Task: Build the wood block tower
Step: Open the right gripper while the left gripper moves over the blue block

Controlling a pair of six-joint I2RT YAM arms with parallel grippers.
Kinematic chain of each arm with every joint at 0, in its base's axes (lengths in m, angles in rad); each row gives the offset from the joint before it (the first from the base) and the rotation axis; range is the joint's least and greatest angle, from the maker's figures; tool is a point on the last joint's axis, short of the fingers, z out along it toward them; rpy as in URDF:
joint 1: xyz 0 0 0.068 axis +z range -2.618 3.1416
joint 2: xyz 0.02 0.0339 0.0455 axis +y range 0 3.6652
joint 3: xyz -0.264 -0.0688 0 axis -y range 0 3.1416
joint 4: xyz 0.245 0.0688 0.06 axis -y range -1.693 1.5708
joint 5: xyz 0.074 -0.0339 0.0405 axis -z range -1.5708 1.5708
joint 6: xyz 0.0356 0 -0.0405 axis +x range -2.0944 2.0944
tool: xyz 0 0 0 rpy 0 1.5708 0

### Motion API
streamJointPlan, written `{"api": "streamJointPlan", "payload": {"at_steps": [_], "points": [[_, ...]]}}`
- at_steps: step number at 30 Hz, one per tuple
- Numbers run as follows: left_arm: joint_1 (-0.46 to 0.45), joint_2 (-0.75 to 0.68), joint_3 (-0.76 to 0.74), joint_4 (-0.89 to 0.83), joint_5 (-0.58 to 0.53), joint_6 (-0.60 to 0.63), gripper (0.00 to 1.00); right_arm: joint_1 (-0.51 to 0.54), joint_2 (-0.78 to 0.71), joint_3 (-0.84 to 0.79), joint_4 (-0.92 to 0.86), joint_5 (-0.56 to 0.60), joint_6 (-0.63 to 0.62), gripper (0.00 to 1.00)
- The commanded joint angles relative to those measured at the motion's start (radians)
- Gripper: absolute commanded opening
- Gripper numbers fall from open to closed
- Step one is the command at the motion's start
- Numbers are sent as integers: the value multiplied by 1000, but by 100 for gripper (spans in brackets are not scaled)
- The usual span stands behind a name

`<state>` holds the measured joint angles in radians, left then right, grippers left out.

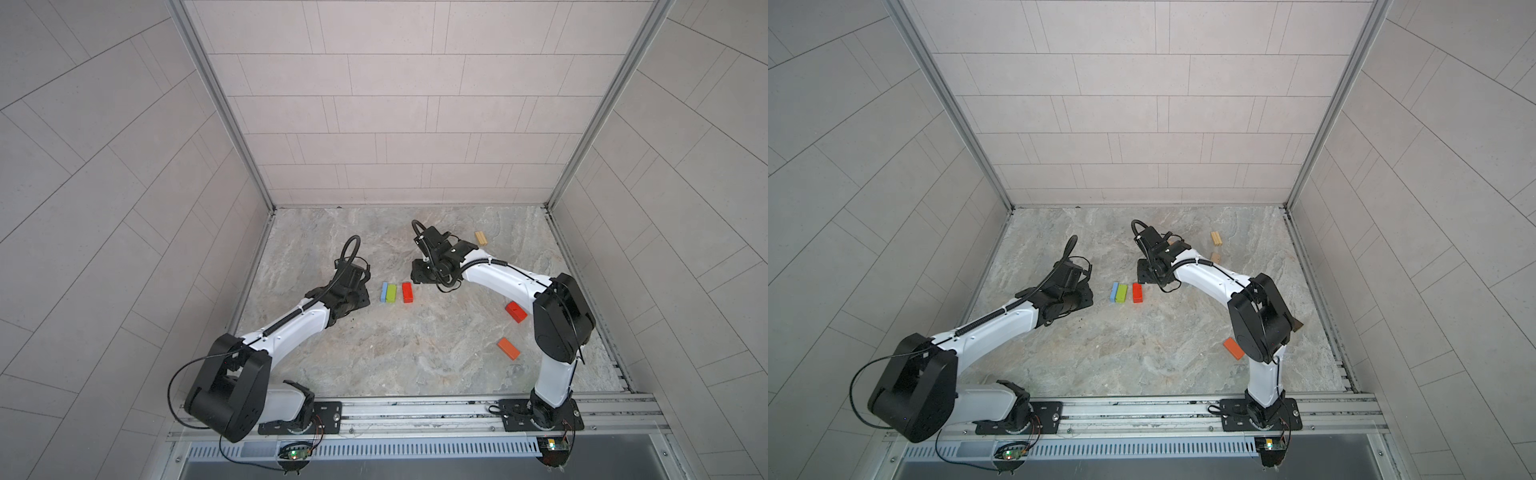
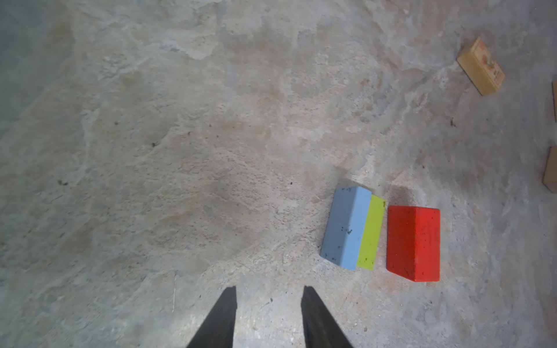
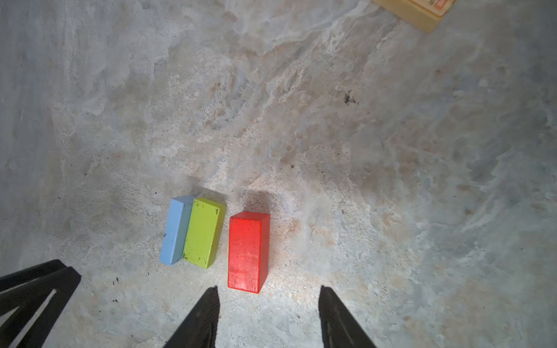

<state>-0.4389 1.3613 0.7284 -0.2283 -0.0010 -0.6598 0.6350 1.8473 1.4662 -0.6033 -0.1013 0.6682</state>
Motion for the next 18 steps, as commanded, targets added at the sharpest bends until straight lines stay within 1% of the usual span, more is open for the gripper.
{"api": "streamJointPlan", "payload": {"at_steps": [1, 3, 6, 9, 12, 15, 16, 18], "points": [[5, 58, 52, 39, 48, 27, 43, 3, -35, 23, -53, 25, -46, 55], [3, 98, 74, 51, 77, 40, 43, 3, -36, 20, -53, 22, -56, 56], [-3, 152, 113, 55, 99, 51, 47, -3, -31, 13, -53, 17, -64, 58], [-13, 189, 147, 63, 124, 53, 53, -18, -30, -5, -47, 0, -65, 58], [-44, 222, 188, 52, 105, 62, 59, -35, -37, -31, -37, -7, -69, 58], [-69, 267, 242, 26, 84, 71, 57, -51, -50, -60, -23, -18, -71, 58], [-72, 285, 259, 16, 82, 75, 54, -56, -54, -69, -19, -20, -71, 58], [-75, 320, 288, 0, 79, 81, 45, -65, -66, -88, -9, -27, -72, 58]]}}
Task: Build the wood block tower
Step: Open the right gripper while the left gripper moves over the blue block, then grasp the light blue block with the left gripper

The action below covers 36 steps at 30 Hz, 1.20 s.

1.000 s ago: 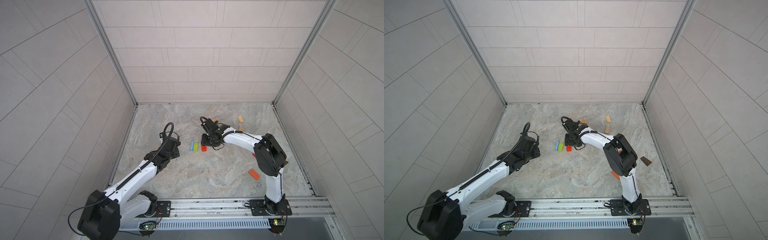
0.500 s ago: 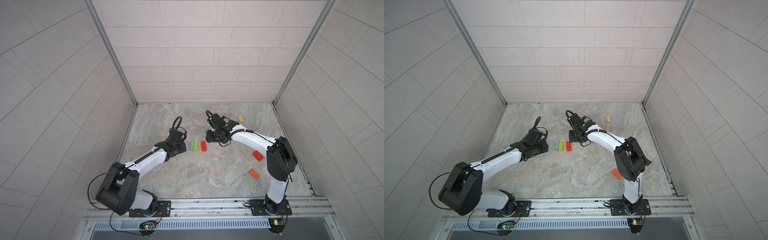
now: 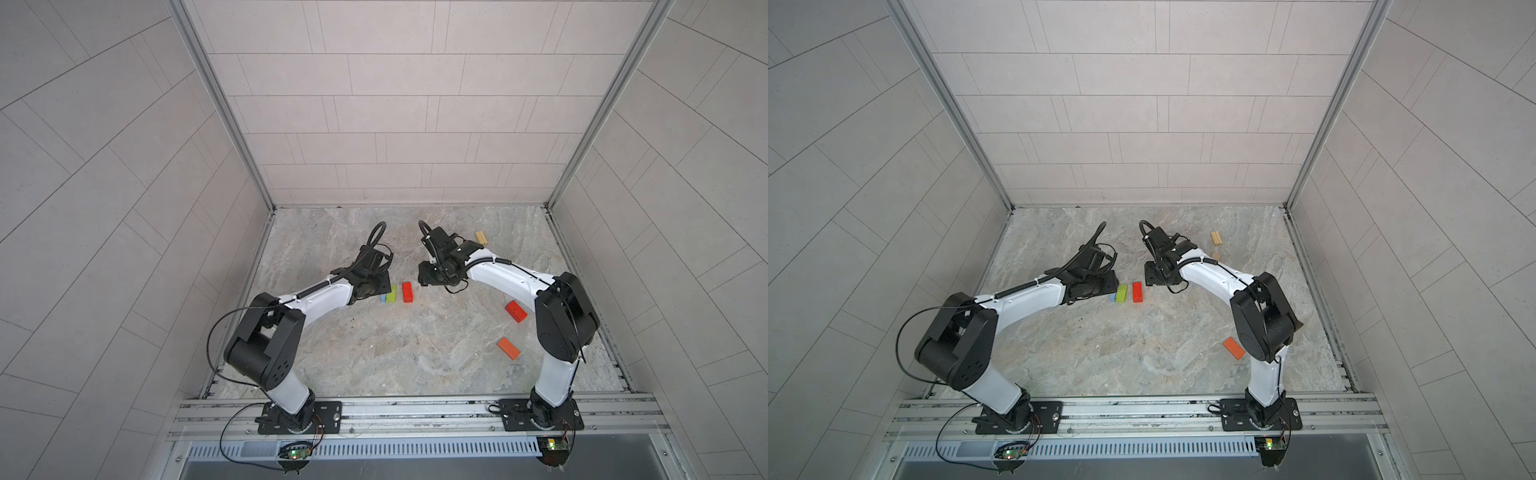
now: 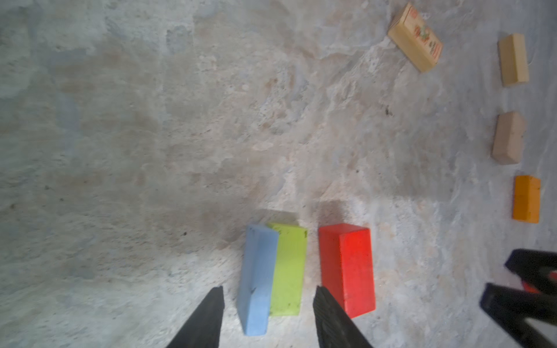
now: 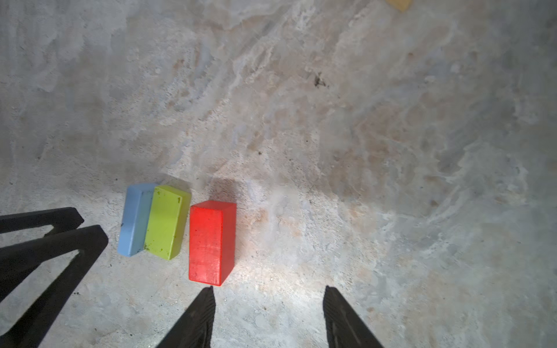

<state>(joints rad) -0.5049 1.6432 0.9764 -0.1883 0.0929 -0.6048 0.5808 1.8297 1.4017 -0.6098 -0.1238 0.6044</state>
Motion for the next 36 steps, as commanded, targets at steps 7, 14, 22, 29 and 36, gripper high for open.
{"api": "streamJointPlan", "payload": {"at_steps": [7, 14, 22, 29, 36], "points": [[-11, 92, 80, -82, -50, 46, 37, -35, -82, -74, 22, -25, -16, 58], [-12, 133, 103, -96, -64, 53, 34, -48, -89, -94, 37, -41, -21, 57], [-14, 167, 122, -98, -56, 50, 19, -56, -89, -112, 50, -52, -22, 57], [-19, 118, 151, -168, -75, 57, 14, -68, -88, -117, 54, -61, -23, 57], [-62, 87, 220, -256, -74, 49, 14, -76, -85, -132, 71, -76, -19, 57]]}}
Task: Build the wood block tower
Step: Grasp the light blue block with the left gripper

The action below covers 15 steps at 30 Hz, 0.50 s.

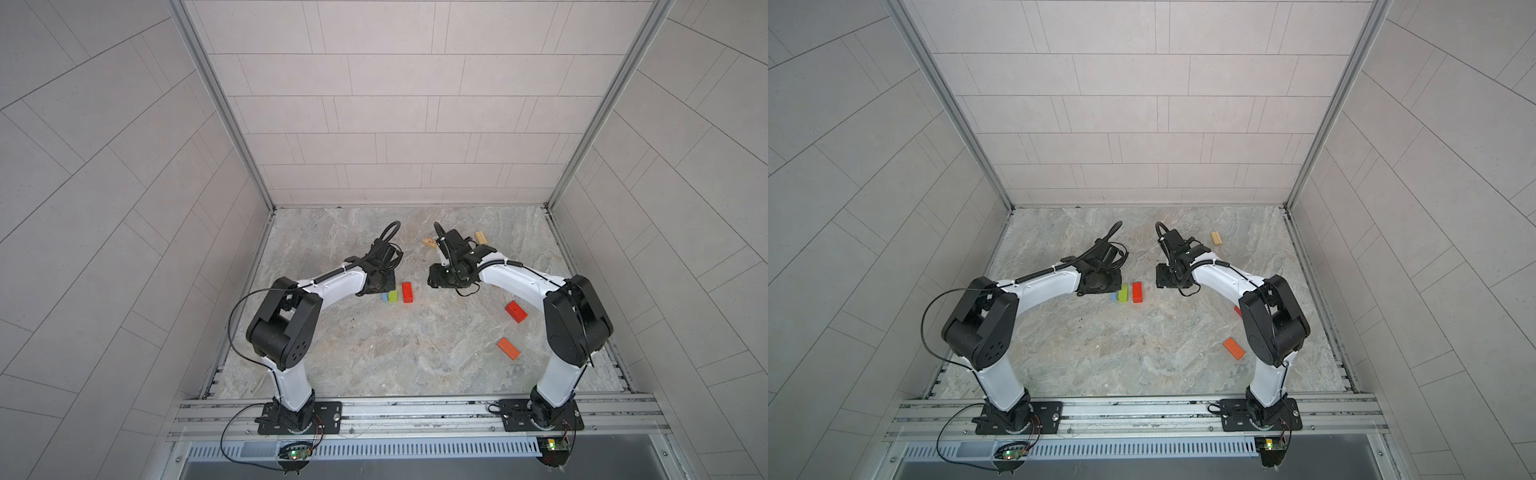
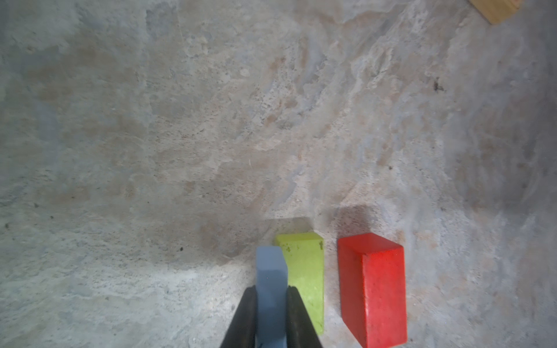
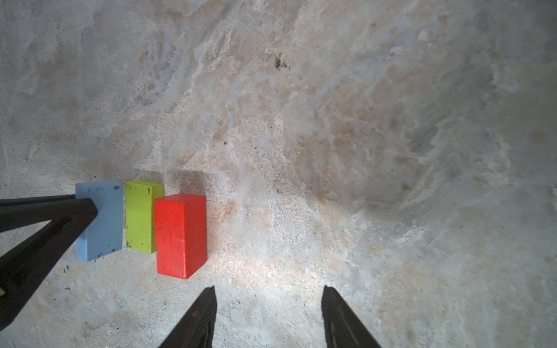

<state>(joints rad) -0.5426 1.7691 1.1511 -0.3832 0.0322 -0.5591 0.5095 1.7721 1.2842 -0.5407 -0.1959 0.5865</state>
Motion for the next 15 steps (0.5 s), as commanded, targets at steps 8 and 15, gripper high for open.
{"api": "streamJointPlan", "payload": {"at_steps": [8, 15], "points": [[-60, 33, 83, -57, -14, -36, 14, -6, -35, -31, 12, -13, 0, 56], [-72, 82, 117, -52, -12, -54, 14, -22, -42, -50, 18, -22, -4, 56]]}}
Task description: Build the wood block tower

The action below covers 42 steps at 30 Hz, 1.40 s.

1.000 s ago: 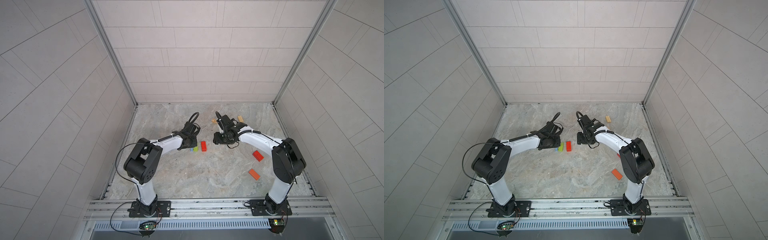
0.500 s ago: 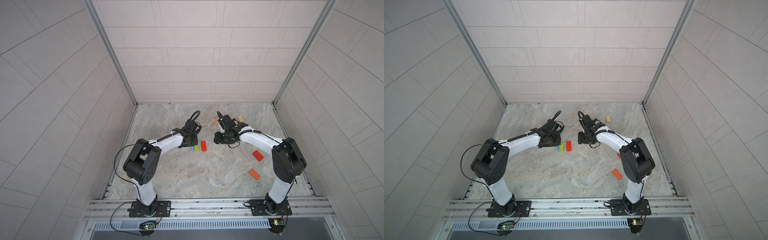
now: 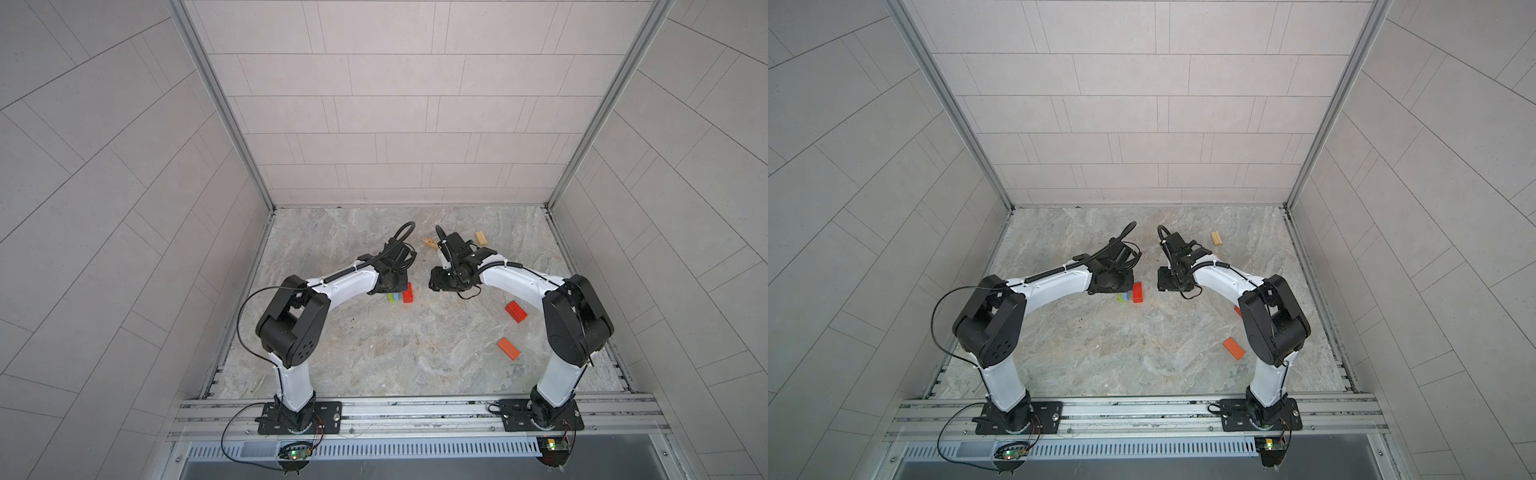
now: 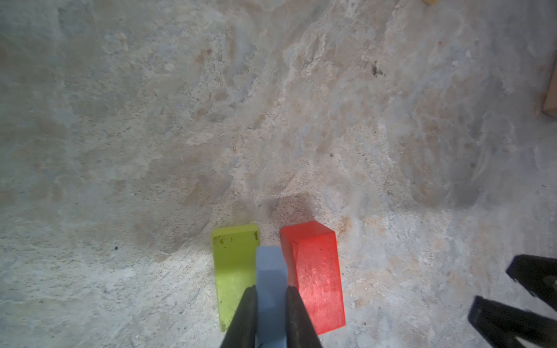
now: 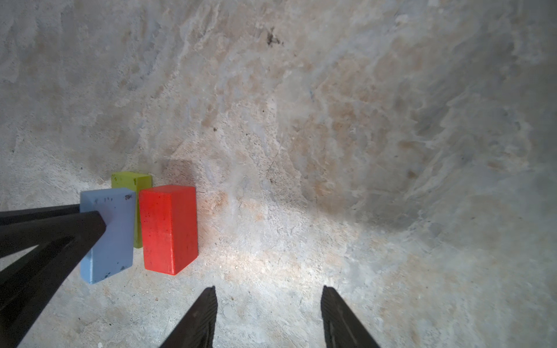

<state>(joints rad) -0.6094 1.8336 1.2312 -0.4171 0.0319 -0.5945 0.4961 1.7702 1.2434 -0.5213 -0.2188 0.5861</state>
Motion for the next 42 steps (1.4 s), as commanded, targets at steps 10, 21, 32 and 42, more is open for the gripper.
{"api": "streamJointPlan", "payload": {"at_steps": [10, 21, 32, 42], "points": [[-11, 53, 49, 4, 2, -62, 14, -20, -31, -22, 8, -7, -9, 56], [-42, 79, 51, 15, -2, -93, 24, -22, -29, -29, 14, -10, -10, 56], [-44, 10, 50, -11, -41, -93, 58, -22, -33, -34, 18, -12, -7, 56], [-24, -90, 27, -90, -99, -44, 23, -21, -41, -41, 18, -19, -7, 51]]}}
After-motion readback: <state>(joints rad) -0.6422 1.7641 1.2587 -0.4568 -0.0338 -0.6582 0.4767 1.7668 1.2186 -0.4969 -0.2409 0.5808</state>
